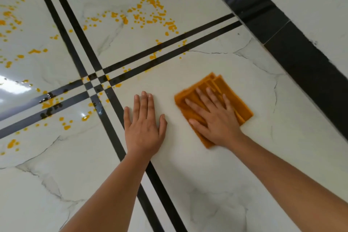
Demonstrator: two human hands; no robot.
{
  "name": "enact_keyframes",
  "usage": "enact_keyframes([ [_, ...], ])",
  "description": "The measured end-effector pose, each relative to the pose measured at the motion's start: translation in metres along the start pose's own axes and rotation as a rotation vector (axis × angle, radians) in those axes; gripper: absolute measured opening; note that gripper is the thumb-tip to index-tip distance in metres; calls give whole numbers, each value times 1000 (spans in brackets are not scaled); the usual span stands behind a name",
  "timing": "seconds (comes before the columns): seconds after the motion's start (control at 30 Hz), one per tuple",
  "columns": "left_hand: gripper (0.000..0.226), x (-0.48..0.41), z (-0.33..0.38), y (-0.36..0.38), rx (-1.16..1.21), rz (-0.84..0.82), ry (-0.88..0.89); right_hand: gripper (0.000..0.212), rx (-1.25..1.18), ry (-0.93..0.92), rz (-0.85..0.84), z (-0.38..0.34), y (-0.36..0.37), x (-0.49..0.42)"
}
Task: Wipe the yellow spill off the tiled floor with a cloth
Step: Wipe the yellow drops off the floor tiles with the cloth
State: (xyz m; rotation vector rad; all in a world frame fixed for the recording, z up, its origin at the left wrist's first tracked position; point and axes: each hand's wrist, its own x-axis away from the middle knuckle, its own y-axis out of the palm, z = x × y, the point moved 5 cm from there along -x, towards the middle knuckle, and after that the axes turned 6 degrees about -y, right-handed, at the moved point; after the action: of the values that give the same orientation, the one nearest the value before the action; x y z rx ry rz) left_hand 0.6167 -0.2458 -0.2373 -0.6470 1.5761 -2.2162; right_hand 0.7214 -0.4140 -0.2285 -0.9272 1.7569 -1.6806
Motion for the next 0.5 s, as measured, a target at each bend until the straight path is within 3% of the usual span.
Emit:
enact_keyframes([
  [0.07, 66, 0, 0, 1, -4, -4, -4, 58, -7, 10, -30, 22, -2, 16],
  [0.2, 66, 0, -1, 2, -11, 4, -7, 59, -89, 447, -39, 33, -4, -44],
  [0.27, 68, 0, -1, 2, -17, 5, -9, 59, -103, 362, -43, 2, -3, -63],
  [0.37, 72, 1, 3, 0, -4, -24, -2, 58, -21, 45, -16, -21, 1, -31],
  [0.43, 73, -2, 1, -4, -6, -16, -2, 59, -19, 88, -18, -2, -1, -27],
  [0.5, 73, -5, -2, -6, -24, 2, 12, 58, -53, 264, -37, 12, -2, -54],
])
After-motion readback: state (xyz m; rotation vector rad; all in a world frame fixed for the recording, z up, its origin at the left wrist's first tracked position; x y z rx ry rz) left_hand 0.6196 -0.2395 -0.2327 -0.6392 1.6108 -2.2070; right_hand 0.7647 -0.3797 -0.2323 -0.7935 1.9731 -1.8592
